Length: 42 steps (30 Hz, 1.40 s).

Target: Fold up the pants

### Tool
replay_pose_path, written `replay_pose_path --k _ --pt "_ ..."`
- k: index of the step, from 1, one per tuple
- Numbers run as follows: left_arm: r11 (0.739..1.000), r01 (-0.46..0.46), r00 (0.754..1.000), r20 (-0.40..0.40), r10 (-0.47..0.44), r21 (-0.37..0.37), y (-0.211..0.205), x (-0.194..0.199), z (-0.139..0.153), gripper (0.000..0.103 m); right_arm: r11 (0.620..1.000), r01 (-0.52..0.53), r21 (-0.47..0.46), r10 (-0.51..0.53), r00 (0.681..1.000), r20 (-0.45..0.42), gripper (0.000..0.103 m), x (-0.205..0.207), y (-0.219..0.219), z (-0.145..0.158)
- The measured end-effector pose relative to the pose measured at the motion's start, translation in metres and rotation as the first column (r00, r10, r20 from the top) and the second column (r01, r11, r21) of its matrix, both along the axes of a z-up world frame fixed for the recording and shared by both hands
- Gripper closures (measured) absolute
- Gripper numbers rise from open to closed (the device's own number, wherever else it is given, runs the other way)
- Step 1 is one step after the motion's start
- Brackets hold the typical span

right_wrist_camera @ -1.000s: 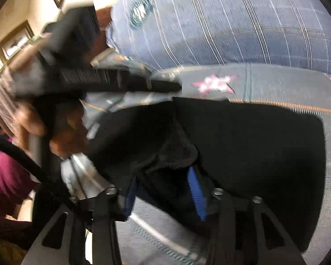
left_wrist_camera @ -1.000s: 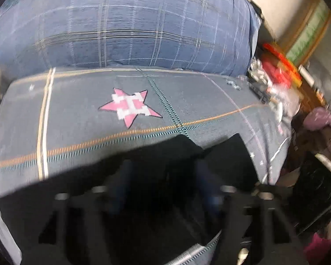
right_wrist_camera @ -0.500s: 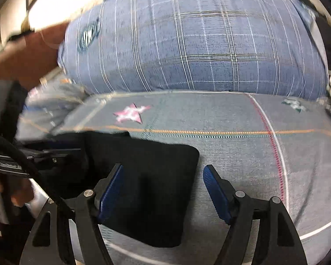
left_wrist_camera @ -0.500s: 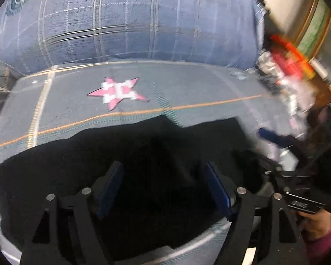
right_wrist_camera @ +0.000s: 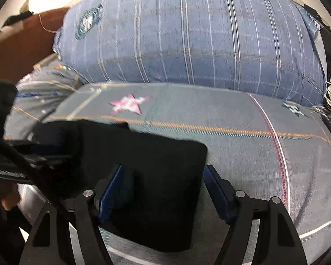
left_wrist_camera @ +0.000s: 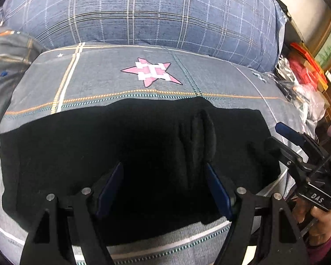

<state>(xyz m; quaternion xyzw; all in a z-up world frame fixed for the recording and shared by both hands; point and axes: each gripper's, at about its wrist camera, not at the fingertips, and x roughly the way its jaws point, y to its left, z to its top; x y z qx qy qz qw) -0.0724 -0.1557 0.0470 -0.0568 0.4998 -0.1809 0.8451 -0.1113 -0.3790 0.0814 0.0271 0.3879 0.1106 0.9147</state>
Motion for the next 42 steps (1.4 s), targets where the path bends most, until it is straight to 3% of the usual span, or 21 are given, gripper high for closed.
replay_pose_path --k 5,10,12,14,18,22,26,29,34,42 --pt "0.999 -0.035 0.999 0.030 0.035 0.007 0.016 -0.015 0.010 0.028 0.997 -0.075 -0.005 0.076 0.997 0.018 0.025 0.010 0.028 0.000" --pt "0.995 -0.095 0.995 0.040 0.094 0.021 0.042 -0.029 0.017 0.028 0.988 -0.127 -0.091 0.123 0.992 -0.040 0.025 0.024 0.059 -0.026" --pt "0.990 -0.138 0.990 0.045 0.137 0.005 0.062 -0.039 0.020 0.022 0.982 -0.139 -0.131 0.136 0.990 -0.033 0.025 0.022 0.065 -0.024" --pt "0.983 -0.182 0.982 0.048 0.183 -0.018 0.081 -0.046 0.021 0.015 0.981 -0.157 -0.111 0.157 0.988 -0.008 0.025 0.018 0.065 -0.013" --pt "0.959 -0.275 0.961 0.005 0.276 -0.073 0.121 -0.064 0.009 0.015 0.975 -0.221 -0.014 0.221 0.974 0.049 0.024 0.022 0.072 0.010" --pt "0.920 -0.373 0.928 -0.043 0.370 -0.120 0.155 -0.078 -0.008 0.015 0.950 -0.305 0.062 0.303 0.952 0.039 0.023 0.040 0.094 0.008" --pt "0.872 -0.446 0.895 -0.106 0.433 -0.201 0.175 -0.080 -0.022 0.014 0.895 -0.441 0.064 0.440 0.898 0.033 0.023 0.057 0.137 0.007" --pt "0.848 -0.471 0.882 -0.108 0.459 -0.244 0.180 -0.078 -0.025 0.014 0.852 -0.523 0.041 0.522 0.853 0.020 0.023 0.073 0.173 0.004" --pt "0.849 -0.470 0.882 -0.105 0.459 -0.242 0.180 -0.072 -0.031 0.014 0.809 -0.587 0.031 0.588 0.809 -0.025 0.022 0.100 0.213 -0.005" --pt "0.858 -0.455 0.889 -0.076 0.451 -0.237 0.176 -0.062 -0.035 0.004 0.703 -0.710 0.037 0.710 0.697 -0.100 0.020 0.127 0.272 -0.019"
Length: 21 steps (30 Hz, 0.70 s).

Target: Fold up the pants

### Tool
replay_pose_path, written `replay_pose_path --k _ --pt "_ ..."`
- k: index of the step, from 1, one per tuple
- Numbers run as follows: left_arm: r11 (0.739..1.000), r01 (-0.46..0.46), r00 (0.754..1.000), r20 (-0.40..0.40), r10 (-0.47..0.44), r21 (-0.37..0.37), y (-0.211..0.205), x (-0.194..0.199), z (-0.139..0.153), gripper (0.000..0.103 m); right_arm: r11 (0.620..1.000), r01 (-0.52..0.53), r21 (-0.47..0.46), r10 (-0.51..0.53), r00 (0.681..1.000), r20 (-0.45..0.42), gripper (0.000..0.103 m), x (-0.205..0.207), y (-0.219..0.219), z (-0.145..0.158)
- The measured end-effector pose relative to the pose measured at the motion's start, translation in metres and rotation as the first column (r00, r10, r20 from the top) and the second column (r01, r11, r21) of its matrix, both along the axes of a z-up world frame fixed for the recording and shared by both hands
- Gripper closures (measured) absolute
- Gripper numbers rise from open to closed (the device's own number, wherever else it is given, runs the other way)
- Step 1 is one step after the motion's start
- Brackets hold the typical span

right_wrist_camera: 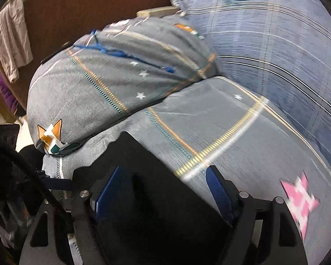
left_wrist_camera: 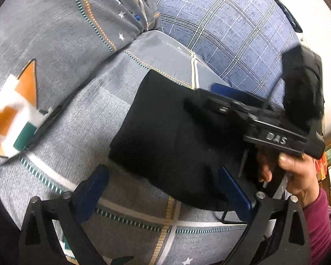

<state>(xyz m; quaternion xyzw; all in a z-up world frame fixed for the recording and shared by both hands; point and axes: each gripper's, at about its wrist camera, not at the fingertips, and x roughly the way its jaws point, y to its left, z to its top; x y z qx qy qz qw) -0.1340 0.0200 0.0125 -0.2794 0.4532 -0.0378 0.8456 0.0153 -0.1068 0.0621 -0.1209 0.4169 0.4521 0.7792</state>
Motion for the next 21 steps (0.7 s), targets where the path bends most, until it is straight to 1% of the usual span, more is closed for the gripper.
replay_pose_path --k 2,3,4,5,6,7,8,9,10,11,12,14,15,16,18,20,21 --pt "1.000 0.002 1.000 0.009 -0.002 0.003 0.000 0.004 -0.001 0.004 0.999 -0.034 -0.001 0.034 0.999 -0.035 0.020 0.004 0.014 -0.007" --pt "1.000 0.000 1.000 0.015 0.000 0.001 0.001 0.006 -0.002 0.004 0.999 -0.048 -0.002 0.048 0.997 -0.059 0.025 0.005 0.020 -0.012" --pt "1.000 -0.002 1.000 0.026 0.003 -0.005 0.002 0.006 -0.002 0.004 0.998 -0.068 -0.002 0.067 0.994 -0.081 0.036 0.005 0.025 -0.016" --pt "1.000 -0.002 0.999 0.041 0.003 -0.010 0.003 0.007 -0.003 0.006 0.997 -0.079 -0.021 0.077 0.993 -0.085 0.072 0.004 0.032 -0.023" --pt "1.000 -0.006 0.998 0.059 0.006 -0.009 0.004 0.007 -0.002 0.026 0.997 -0.070 -0.028 0.068 0.995 -0.070 0.073 0.002 0.033 -0.025" --pt "1.000 -0.006 0.998 0.064 0.006 0.000 0.005 0.007 -0.002 0.040 0.998 -0.067 -0.019 0.065 0.996 -0.066 0.074 0.001 0.033 -0.024" --pt "1.000 0.008 0.999 0.053 -0.009 0.016 0.005 0.010 -0.002 0.063 0.998 -0.062 0.001 0.062 0.995 -0.073 0.082 -0.001 0.030 -0.021" --pt "1.000 0.021 0.999 0.045 -0.022 0.013 0.006 0.011 -0.003 0.067 0.998 -0.046 0.037 0.048 0.995 -0.083 0.086 -0.002 0.024 -0.015" --pt "0.999 0.029 0.998 0.057 -0.028 -0.018 0.008 0.011 0.000 0.070 0.997 -0.027 0.073 0.034 0.995 -0.089 0.086 -0.003 0.016 -0.009" --pt "0.999 0.032 0.997 0.074 -0.030 -0.029 0.009 0.009 0.005 0.074 0.993 -0.007 0.118 0.019 0.995 -0.098 0.087 -0.005 0.006 0.000" --pt "0.999 0.044 0.994 0.106 -0.041 -0.026 0.007 0.006 0.015 0.077 0.989 0.007 0.148 0.007 0.995 -0.096 0.087 -0.008 -0.003 0.009" --pt "0.997 0.074 0.983 0.166 -0.073 -0.001 -0.003 0.002 0.036 0.079 0.978 0.034 0.205 -0.020 0.997 -0.071 0.088 -0.017 -0.024 0.028" --pt "0.995 0.100 0.974 0.204 -0.102 0.020 -0.012 -0.001 0.051 0.080 0.972 0.048 0.228 -0.034 0.997 -0.063 0.088 -0.020 -0.032 0.036" --pt "0.993 0.119 0.967 0.225 -0.122 0.029 -0.019 -0.002 0.059 0.080 0.963 0.066 0.260 -0.054 0.997 -0.054 0.088 -0.024 -0.045 0.045" --pt "0.980 0.192 0.939 0.283 -0.196 0.040 -0.042 -0.007 0.083 0.080 0.940 0.110 0.323 -0.104 0.994 -0.033 0.089 -0.036 -0.078 0.062" --pt "0.955 0.291 0.899 0.327 -0.293 0.056 -0.075 -0.009 0.103 0.080 0.909 0.165 0.382 -0.171 0.985 -0.018 0.089 -0.049 -0.120 0.077" --pt "0.934 0.352 0.871 0.342 -0.351 0.064 -0.096 -0.008 0.111 0.080 0.898 0.188 0.398 -0.198 0.980 -0.016 0.089 -0.052 -0.135 0.082"
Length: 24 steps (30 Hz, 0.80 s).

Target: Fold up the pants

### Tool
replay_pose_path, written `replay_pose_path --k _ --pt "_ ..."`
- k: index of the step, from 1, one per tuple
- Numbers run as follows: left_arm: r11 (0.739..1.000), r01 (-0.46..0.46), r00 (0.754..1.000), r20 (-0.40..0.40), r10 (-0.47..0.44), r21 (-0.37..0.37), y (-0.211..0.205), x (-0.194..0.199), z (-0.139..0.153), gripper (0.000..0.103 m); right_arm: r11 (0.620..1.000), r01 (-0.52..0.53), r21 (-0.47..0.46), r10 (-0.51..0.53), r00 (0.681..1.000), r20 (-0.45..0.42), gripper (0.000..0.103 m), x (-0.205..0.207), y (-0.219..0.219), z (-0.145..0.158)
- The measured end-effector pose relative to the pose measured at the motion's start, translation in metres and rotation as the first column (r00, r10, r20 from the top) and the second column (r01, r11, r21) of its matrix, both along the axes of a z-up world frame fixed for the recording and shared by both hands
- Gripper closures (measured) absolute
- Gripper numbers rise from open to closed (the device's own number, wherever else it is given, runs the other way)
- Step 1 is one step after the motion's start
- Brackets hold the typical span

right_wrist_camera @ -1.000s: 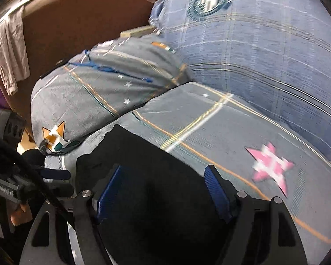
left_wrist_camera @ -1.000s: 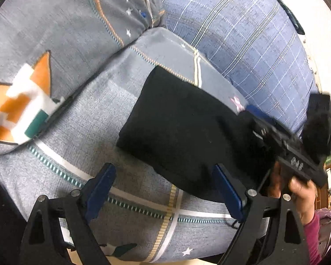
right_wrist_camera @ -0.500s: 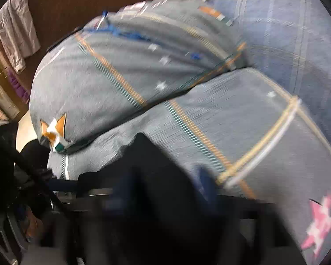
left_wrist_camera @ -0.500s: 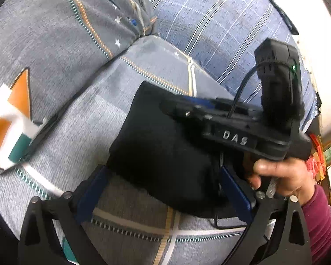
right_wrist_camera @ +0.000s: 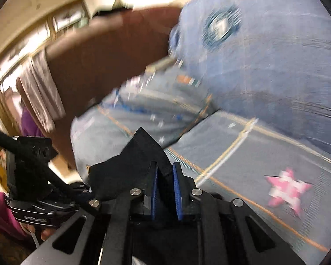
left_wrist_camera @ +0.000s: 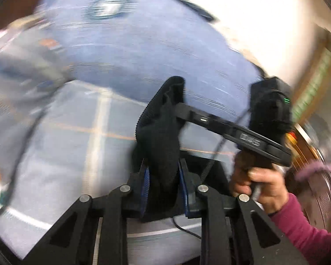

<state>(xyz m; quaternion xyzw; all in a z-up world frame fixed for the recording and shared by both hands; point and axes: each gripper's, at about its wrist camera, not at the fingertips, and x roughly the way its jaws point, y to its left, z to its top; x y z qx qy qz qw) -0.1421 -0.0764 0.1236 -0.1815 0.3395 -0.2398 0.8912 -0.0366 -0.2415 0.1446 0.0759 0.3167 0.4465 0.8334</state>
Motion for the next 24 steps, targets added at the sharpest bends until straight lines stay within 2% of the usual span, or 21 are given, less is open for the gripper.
replay_pose_path --k 4,5,6,8,10,12,14,15,16,17,18,19,20,22,23,24 --pt "0.982 0.186 0.982 0.023 -0.187 0.035 -0.079 0.010 0.008 0.082 0.988 0.145 0.048 -0.145 0.989 0.005 0.090 -0.016 -0.075 0.008" --pt "0.973 0.225 0.974 0.022 -0.226 0.049 -0.097 0.014 0.004 0.088 0.977 0.203 0.071 -0.203 0.979 -0.011 0.102 -0.020 -0.101 0.005" --pt "0.963 0.261 0.965 0.009 -0.262 0.069 -0.121 0.021 -0.006 0.095 0.966 0.247 0.076 -0.246 0.969 -0.026 0.102 -0.021 -0.118 0.001" --pt "0.946 0.307 0.952 -0.041 -0.305 0.100 -0.154 0.032 -0.030 0.096 0.942 0.333 0.049 -0.329 0.942 -0.067 0.102 -0.024 -0.152 -0.013" --pt "0.929 0.346 0.937 -0.108 -0.333 0.133 -0.181 0.043 -0.057 0.096 0.903 0.429 -0.020 -0.428 0.897 -0.113 0.101 -0.030 -0.178 -0.034" --pt "0.919 0.365 0.927 -0.150 -0.344 0.148 -0.186 0.045 -0.068 0.096 0.868 0.495 -0.032 -0.493 0.854 -0.168 0.100 -0.039 -0.200 -0.049" --pt "0.915 0.384 0.919 -0.142 -0.367 0.121 -0.175 0.043 -0.062 0.096 0.862 0.507 -0.010 -0.499 0.844 -0.199 0.099 -0.053 -0.214 -0.054" --pt "0.911 0.391 0.918 -0.135 -0.374 0.130 -0.166 0.040 -0.054 0.085 0.866 0.501 -0.006 -0.492 0.848 -0.196 0.099 -0.059 -0.217 -0.052" --pt "0.909 0.390 0.918 -0.132 -0.373 0.144 -0.159 0.039 -0.048 0.072 0.872 0.490 -0.003 -0.481 0.855 -0.194 0.095 -0.063 -0.216 -0.051" --pt "0.912 0.381 0.923 -0.120 -0.366 0.152 -0.146 0.039 -0.038 0.036 0.882 0.471 -0.007 -0.464 0.864 -0.195 0.074 -0.068 -0.211 -0.049" --pt "0.922 0.360 0.932 -0.092 -0.350 0.143 -0.129 0.041 -0.027 0.015 0.889 0.457 -0.007 -0.449 0.871 -0.199 0.041 -0.069 -0.205 -0.049" --pt "0.932 0.337 0.941 -0.065 -0.331 0.132 -0.114 0.044 -0.019 0.014 0.902 0.433 0.004 -0.422 0.881 -0.212 0.028 -0.071 -0.199 -0.050" --pt "0.940 0.313 0.950 -0.046 -0.310 0.134 -0.104 0.049 -0.012 0.014 0.914 0.406 0.023 -0.391 0.892 -0.228 0.022 -0.073 -0.193 -0.052" --pt "0.947 0.271 0.962 -0.017 -0.272 0.173 -0.087 0.061 -0.003 0.012 0.926 0.374 0.053 -0.351 0.903 -0.249 0.022 -0.073 -0.179 -0.056" --pt "0.943 0.271 0.962 -0.021 -0.272 0.193 -0.082 0.074 -0.001 0.006 0.929 0.365 0.061 -0.338 0.903 -0.264 0.022 -0.071 -0.171 -0.058" --pt "0.935 0.292 0.956 -0.047 -0.289 0.201 -0.083 0.092 -0.004 0.005 0.932 0.357 0.063 -0.328 0.903 -0.278 0.022 -0.070 -0.164 -0.062"
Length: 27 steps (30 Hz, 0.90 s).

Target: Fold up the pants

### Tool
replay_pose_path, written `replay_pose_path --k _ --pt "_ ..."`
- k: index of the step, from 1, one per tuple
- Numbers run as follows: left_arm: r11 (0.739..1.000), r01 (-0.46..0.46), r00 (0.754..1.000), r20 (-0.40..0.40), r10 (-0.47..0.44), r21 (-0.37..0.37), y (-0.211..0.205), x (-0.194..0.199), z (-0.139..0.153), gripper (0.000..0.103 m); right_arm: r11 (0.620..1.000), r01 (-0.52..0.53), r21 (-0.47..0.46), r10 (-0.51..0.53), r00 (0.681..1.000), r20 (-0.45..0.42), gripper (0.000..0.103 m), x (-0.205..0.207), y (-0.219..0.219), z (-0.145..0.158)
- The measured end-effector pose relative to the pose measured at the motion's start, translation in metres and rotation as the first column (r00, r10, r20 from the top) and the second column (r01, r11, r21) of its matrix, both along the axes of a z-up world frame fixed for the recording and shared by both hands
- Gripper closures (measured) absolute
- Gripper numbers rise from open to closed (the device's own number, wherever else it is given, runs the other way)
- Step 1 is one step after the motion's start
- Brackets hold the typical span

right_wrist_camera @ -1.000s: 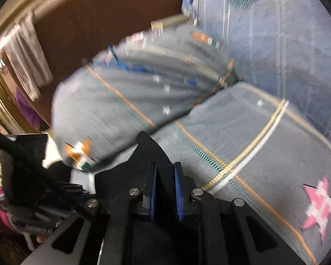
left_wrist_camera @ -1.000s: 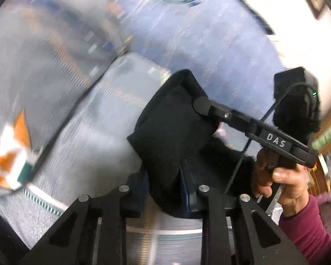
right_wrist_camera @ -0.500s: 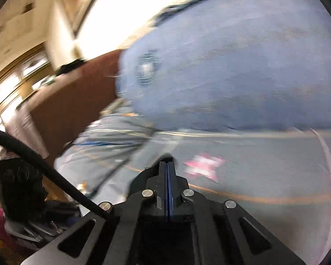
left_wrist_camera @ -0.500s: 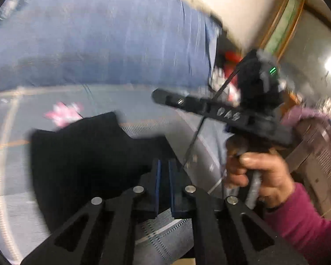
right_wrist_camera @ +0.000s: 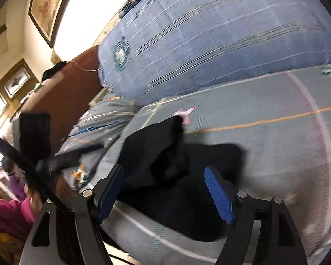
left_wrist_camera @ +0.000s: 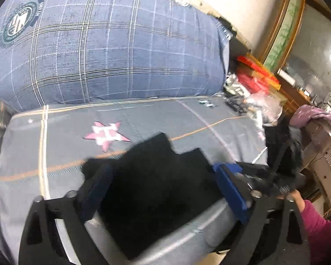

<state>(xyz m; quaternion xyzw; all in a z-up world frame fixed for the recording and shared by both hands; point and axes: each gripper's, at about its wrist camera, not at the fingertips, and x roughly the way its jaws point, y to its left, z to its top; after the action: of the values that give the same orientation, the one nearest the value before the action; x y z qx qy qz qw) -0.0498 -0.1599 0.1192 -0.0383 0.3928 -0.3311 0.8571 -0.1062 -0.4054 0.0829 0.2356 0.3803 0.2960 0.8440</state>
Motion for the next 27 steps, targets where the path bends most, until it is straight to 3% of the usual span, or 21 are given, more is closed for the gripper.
replay_pose_path --k 7,11,13,16,18,20,22,23,27 --pt "0.989 0.149 0.974 -0.166 -0.151 -0.022 -0.016 0.067 -0.034 0.005 1.000 -0.012 -0.009 0.011 0.998 -0.070 0.022 0.003 0.025 -0.028" --pt "0.983 0.184 0.958 -0.228 -0.174 0.021 -0.036 0.089 -0.052 0.005 1.000 0.019 0.002 -0.019 0.999 -0.048 0.018 0.008 0.030 -0.032" --pt "0.977 0.215 0.944 -0.260 -0.205 0.010 -0.046 0.093 -0.057 0.005 1.000 0.022 -0.018 -0.023 0.999 -0.026 0.018 0.012 0.037 -0.032" --pt "0.973 0.227 0.941 -0.266 -0.209 0.040 -0.055 0.092 -0.064 0.005 0.998 0.054 -0.017 -0.054 0.998 -0.010 0.021 0.015 0.036 -0.033" --pt "0.975 0.222 0.942 -0.265 -0.205 0.036 -0.056 0.089 -0.066 0.012 0.998 0.065 -0.001 -0.065 0.998 -0.013 0.039 0.018 0.036 -0.033" --pt "0.975 0.221 0.944 -0.261 -0.203 0.039 -0.055 0.087 -0.066 0.025 0.998 0.065 0.005 -0.065 0.998 -0.015 0.045 0.019 0.034 -0.033" --pt "0.974 0.215 0.948 -0.256 -0.191 0.069 -0.057 0.085 -0.068 0.032 0.998 0.055 0.012 -0.055 0.998 -0.011 0.064 0.020 0.035 -0.034" --pt "0.975 0.206 0.948 -0.263 -0.179 0.081 -0.058 0.083 -0.070 0.035 0.998 0.054 0.028 -0.054 0.998 -0.013 0.086 0.021 0.035 -0.036" --pt "0.979 0.198 0.951 -0.254 -0.178 0.056 -0.061 0.077 -0.053 0.037 0.996 0.071 0.054 -0.071 0.997 0.007 0.092 0.015 0.032 -0.028"
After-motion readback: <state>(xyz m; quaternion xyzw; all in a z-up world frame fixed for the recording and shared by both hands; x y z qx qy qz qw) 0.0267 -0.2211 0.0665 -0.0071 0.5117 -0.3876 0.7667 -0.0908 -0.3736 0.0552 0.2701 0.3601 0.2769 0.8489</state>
